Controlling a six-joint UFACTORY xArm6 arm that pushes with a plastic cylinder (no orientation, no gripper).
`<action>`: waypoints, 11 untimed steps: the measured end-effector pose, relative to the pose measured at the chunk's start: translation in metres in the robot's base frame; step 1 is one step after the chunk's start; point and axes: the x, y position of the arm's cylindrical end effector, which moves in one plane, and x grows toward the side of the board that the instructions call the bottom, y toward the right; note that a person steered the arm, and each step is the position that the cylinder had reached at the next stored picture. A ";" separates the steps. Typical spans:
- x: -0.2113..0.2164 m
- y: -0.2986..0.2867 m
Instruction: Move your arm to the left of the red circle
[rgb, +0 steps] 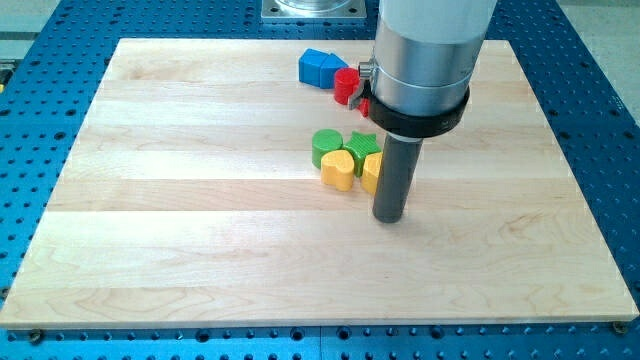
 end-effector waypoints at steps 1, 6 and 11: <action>0.000 0.001; -0.061 0.090; -0.193 -0.100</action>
